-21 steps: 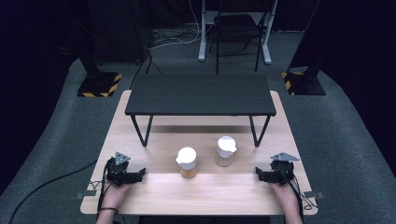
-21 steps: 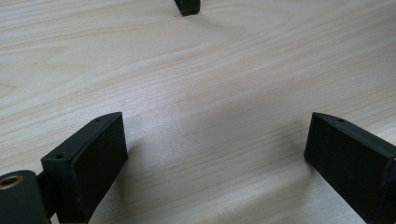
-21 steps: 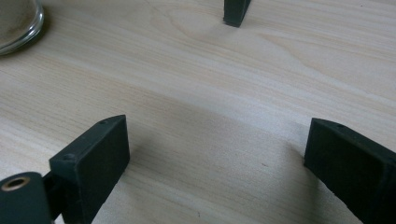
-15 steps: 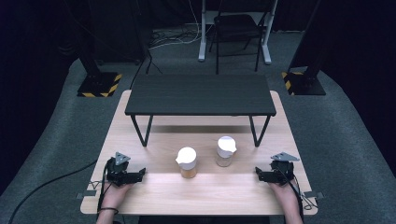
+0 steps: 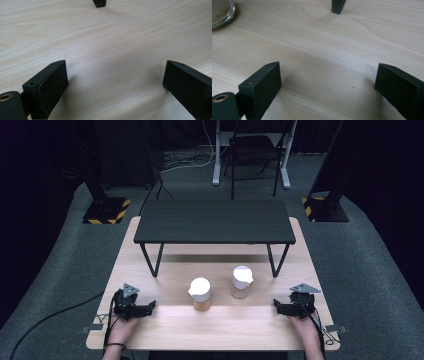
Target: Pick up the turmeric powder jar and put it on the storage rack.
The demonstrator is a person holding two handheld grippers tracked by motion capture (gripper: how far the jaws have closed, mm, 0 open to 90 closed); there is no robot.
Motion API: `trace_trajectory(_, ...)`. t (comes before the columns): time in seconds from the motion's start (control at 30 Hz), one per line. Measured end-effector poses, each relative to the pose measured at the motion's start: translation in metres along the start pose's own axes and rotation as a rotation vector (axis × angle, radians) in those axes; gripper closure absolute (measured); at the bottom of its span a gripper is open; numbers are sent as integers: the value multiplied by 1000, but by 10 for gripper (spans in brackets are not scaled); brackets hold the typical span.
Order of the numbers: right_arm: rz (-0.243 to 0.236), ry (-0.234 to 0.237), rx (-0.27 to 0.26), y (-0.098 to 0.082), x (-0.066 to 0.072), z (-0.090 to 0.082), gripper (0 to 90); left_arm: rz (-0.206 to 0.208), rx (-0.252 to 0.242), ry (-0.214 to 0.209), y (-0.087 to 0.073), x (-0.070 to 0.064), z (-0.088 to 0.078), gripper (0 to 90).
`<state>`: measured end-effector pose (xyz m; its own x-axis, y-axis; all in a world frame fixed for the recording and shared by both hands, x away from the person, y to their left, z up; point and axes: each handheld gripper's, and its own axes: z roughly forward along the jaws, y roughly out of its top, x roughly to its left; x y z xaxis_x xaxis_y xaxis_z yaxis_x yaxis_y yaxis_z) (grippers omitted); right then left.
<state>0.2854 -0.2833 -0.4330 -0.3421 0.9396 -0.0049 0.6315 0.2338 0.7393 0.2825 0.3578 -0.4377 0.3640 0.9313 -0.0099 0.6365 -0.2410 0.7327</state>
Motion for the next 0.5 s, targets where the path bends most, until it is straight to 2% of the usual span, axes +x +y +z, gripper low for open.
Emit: trace_trajectory(0.5, -1, 0, 0, 0, 0, 0, 60, 2, -2, -2, -1, 0, -1, 59)
